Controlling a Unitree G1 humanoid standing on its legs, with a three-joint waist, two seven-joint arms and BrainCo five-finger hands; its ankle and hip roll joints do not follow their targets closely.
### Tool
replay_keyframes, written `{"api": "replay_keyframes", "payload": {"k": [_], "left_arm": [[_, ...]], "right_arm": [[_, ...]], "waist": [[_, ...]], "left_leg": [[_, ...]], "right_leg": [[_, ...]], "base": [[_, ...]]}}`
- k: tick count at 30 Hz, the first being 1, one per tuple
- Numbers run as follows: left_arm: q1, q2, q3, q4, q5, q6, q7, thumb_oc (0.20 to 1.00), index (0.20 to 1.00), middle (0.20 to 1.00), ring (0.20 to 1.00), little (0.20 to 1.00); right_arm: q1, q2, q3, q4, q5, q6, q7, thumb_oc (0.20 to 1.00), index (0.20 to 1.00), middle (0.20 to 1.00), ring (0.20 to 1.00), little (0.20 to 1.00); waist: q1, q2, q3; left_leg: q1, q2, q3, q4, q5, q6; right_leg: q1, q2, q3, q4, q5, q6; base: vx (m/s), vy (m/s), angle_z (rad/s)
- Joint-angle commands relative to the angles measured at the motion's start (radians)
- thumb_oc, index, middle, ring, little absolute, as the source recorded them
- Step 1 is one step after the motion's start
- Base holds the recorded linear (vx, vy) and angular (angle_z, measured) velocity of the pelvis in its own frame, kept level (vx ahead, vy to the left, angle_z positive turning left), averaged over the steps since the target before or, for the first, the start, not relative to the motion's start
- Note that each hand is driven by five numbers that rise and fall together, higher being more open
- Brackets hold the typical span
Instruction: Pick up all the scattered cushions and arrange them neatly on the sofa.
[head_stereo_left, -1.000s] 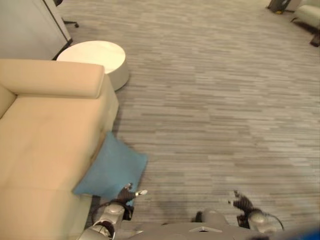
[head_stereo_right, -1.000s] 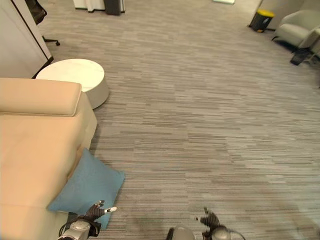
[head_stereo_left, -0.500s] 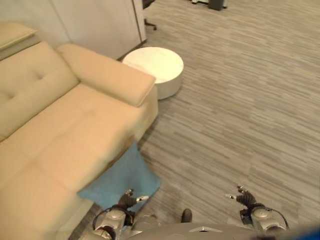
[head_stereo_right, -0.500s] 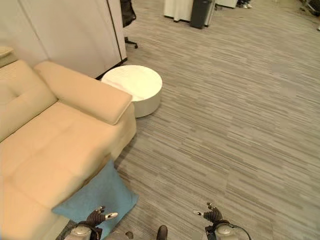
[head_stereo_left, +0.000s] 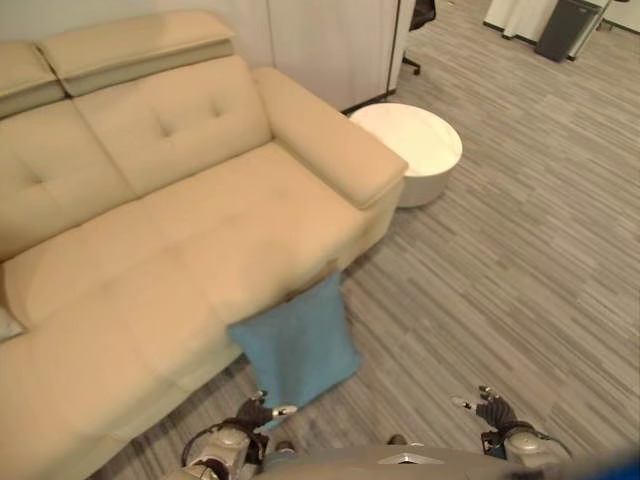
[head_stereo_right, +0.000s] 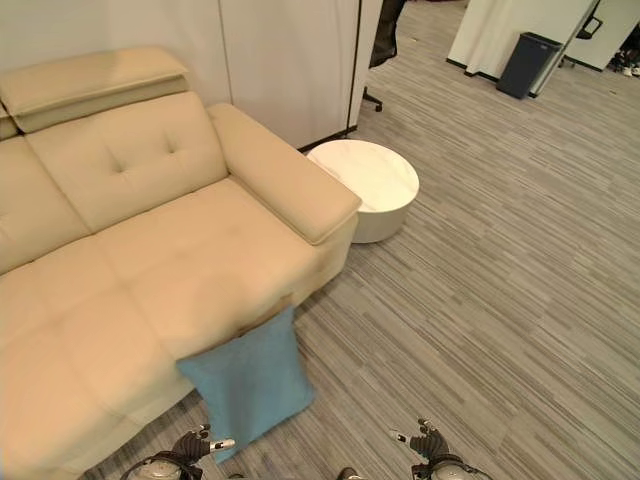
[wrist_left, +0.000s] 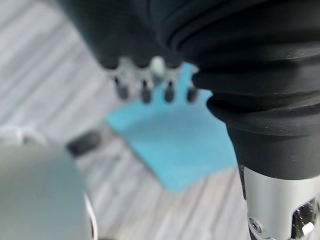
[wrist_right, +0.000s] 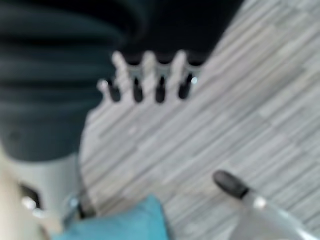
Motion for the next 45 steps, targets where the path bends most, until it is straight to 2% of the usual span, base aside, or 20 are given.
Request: {"api": "replay_keyframes", "payload": {"k": [1,3,5,6,10,17,19,22,25,27,28,31,32,37,38,39,41,45], "left_arm": [[-0.026,-0.014,-0.004,0.019,0.038,-0.016,-0.012,1.0,1.0,1.0,1.0,1.0],[-0.029,-0.004,-0.01,0.016,0.035,-0.024,-0.015,1.0,1.0,1.0,1.0,1.0],[-0.025,0.0,-0.012,0.018,0.029,-0.028,-0.014,1.0,1.0,1.0,1.0,1.0],[-0.024,0.007,-0.009,0.02,0.02,-0.034,-0.009,1.0,1.0,1.0,1.0,1.0],[-0.02,0.017,0.005,0.029,0.006,-0.04,-0.003,1.0,1.0,1.0,1.0,1.0],[-0.004,0.02,0.04,0.018,-0.027,-0.042,0.006,1.0,1.0,1.0,1.0,1.0],[-0.012,0.024,0.049,-0.004,-0.049,-0.049,0.018,1.0,1.0,1.0,1.0,1.0],[-0.06,0.031,0.057,-0.071,-0.116,-0.07,0.052,1.0,1.0,1.0,1.0,1.0],[-0.147,0.04,0.032,-0.182,-0.186,-0.099,0.105,1.0,1.0,1.0,1.0,1.0],[-0.213,0.049,0.017,-0.24,-0.22,-0.118,0.143,1.0,1.0,1.0,1.0,1.0],[-0.242,0.051,0.013,-0.251,-0.24,-0.125,0.159,1.0,1.0,1.0,1.0,1.0],[-0.36,0.068,-0.005,-0.285,-0.285,-0.147,0.211,1.0,1.0,1.0,1.0,1.0],[-0.388,0.078,-0.005,-0.302,-0.297,-0.15,0.226,1.0,1.0,1.0,1.0,1.0],[-0.522,0.116,-0.012,-0.342,-0.333,-0.166,0.285,1.0,1.0,1.0,1.0,1.0],[-0.575,0.131,-0.013,-0.333,-0.344,-0.172,0.312,1.0,1.0,1.0,1.0,1.0],[-0.591,0.132,-0.014,-0.336,-0.349,-0.169,0.314,1.0,1.0,1.0,1.0,1.0],[-0.66,0.163,-0.031,-0.347,-0.333,-0.159,0.343,1.0,1.0,1.0,1.0,1.0],[-0.749,0.194,-0.044,-0.307,-0.328,-0.148,0.358,1.0,1.0,1.0,1.0,1.0]], "right_arm": [[-0.049,-0.021,0.017,0.009,0.009,-0.015,-0.007,1.0,1.0,1.0,1.0,1.0],[-0.059,-0.015,0.031,0.002,0.015,-0.02,-0.003,1.0,1.0,1.0,1.0,1.0],[-0.063,-0.011,0.039,0.002,0.018,-0.018,0.001,1.0,1.0,1.0,1.0,1.0],[-0.063,-0.009,0.044,-0.005,0.017,-0.02,0.0,1.0,1.0,1.0,1.0,1.0],[-0.049,-0.003,0.046,-0.007,0.013,-0.026,0.001,1.0,1.0,1.0,1.0,1.0],[-0.026,-0.021,0.049,-0.039,0.011,-0.036,-0.005,1.0,1.0,1.0,1.0,1.0],[-0.025,-0.03,0.05,-0.064,0.012,-0.042,-0.012,1.0,1.0,1.0,1.0,1.0],[-0.043,-0.041,0.05,-0.116,0.029,-0.055,-0.037,1.0,1.0,1.0,1.0,1.0],[-0.107,-0.058,0.064,-0.155,0.045,-0.064,-0.077,1.0,1.0,1.0,1.0,1.0],[-0.162,-0.072,0.077,-0.18,0.054,-0.069,-0.104,1.0,1.0,1.0,1.0,1.0],[-0.188,-0.077,0.083,-0.191,0.059,-0.07,-0.119,1.0,1.0,1.0,1.0,1.0],[-0.296,-0.098,0.104,-0.217,0.073,-0.071,-0.165,1.0,1.0,1.0,1.0,1.0],[-0.331,-0.115,0.112,-0.234,0.077,-0.07,-0.179,1.0,1.0,1.0,1.0,1.0],[-0.5,-0.171,0.136,-0.285,0.085,-0.077,-0.242,1.0,1.0,1.0,1.0,1.0],[-0.587,-0.204,0.148,-0.284,0.081,-0.075,-0.269,1.0,1.0,1.0,1.0,1.0],[-0.608,-0.206,0.153,-0.282,0.085,-0.078,-0.272,1.0,1.0,1.0,1.0,1.0],[-0.727,-0.257,0.17,-0.281,0.078,-0.074,-0.299,1.0,1.0,1.0,1.0,1.0],[-0.832,-0.287,0.194,-0.237,0.092,-0.076,-0.305,1.0,1.0,1.0,1.0,1.0]], "waist": [[0.026,0.013,0.007],[0.006,0.018,0.014],[-0.002,0.024,0.014],[-0.005,0.025,0.021],[-0.003,0.011,0.031],[0.018,0.002,0.021],[0.022,0.001,0.034],[0.024,0.004,0.091],[0.023,0.011,0.176],[0.018,0.019,0.211],[0.019,0.024,0.222],[0.012,0.035,0.241],[0.012,0.038,0.244],[0.001,0.05,0.267],[-0.004,0.053,0.273],[-0.006,0.055,0.272],[-0.012,0.06,0.282],[-0.017,0.06,0.285]], "left_leg": [[-0.055,-0.011,-0.112,0.053,-0.032,-0.008],[-0.053,-0.028,-0.169,0.037,-0.026,0.002],[-0.047,-0.033,-0.204,0.017,-0.017,0.0],[-0.041,-0.036,-0.242,0.001,-0.006,-0.003],[-0.045,-0.041,-0.288,0.009,-0.001,-0.013],[-0.066,-0.004,-0.341,-0.015,0.034,-0.054],[-0.078,0.002,-0.352,-0.014,0.041,-0.059],[-0.142,0.006,-0.374,0.01,0.056,-0.07],[-0.275,0.001,-0.391,0.089,0.068,-0.073],[-0.383,-0.007,-0.396,0.16,0.07,-0.073],[-0.415,-0.005,-0.394,0.186,0.051,-0.077],[-0.573,-0.015,-0.39,0.261,0.071,-0.075],[-0.601,-0.011,-0.389,0.282,0.044,-0.078],[-0.833,-0.007,-0.379,0.403,0.034,-0.077],[-0.928,-0.01,-0.376,0.455,0.024,-0.072],[-0.963,-0.008,-0.375,0.473,0.021,-0.072],[-1.114,-0.012,-0.376,0.563,-0.002,-0.063],[-1.23,-0.014,-0.369,0.613,-0.015,-0.054]], "right_leg": [[-0.005,0.032,0.052,0.04,0.02,0.052],[-0.057,0.07,0.223,0.085,0.016,0.057],[-0.087,0.1,0.331,0.053,0.017,0.056],[-0.11,0.102,0.376,0.013,0.04,0.059],[-0.093,0.093,0.356,-0.019,0.044,0.067],[-0.041,0.112,0.266,-0.072,0.027,0.054],[-0.047,0.112,0.248,-0.062,0.018,0.048],[-0.107,0.103,0.216,-0.002,0.001,0.037],[-0.243,0.077,0.198,0.098,-0.002,0.026],[-0.343,0.058,0.194,0.155,-0.004,0.021],[-0.379,0.057,0.201,0.187,-0.024,0.024],[-0.532,0.029,0.21,0.265,-0.016,0.016],[-0.565,0.029,0.225,0.298,-0.046,0.023],[-0.792,0.002,0.268,0.424,-0.062,0.021],[-0.895,-0.002,0.294,0.485,-0.071,0.02],[-0.925,-0.004,0.301,0.497,-0.073,0.018],[-1.073,-0.007,0.335,0.582,-0.088,0.012],[-1.197,-0.002,0.361,0.63,-0.094,0.013]], "base": [[-0.05,0.208,0.16],[0.01,0.166,0.43],[0.07,0.024,0.86],[0.07,-0.024,0.84],[0.04,-0.075,0.68],[0.03,-0.14,0.46],[-0.04,-0.1,0.37],[-0.2,-0.079,0.16],[-0.35,-0.041,0.28],[-0.25,0.003,0.21],[-0.14,0.018,0.24],[-0.17,0.057,0.1],[-0.07,0.051,0.02],[-0.07,0.062,0.06],[-0.03,0.058,-0.26],[-0.02,0.076,-0.16],[0.01,0.075,-0.12],[0.05,0.026,-0.13]]}}
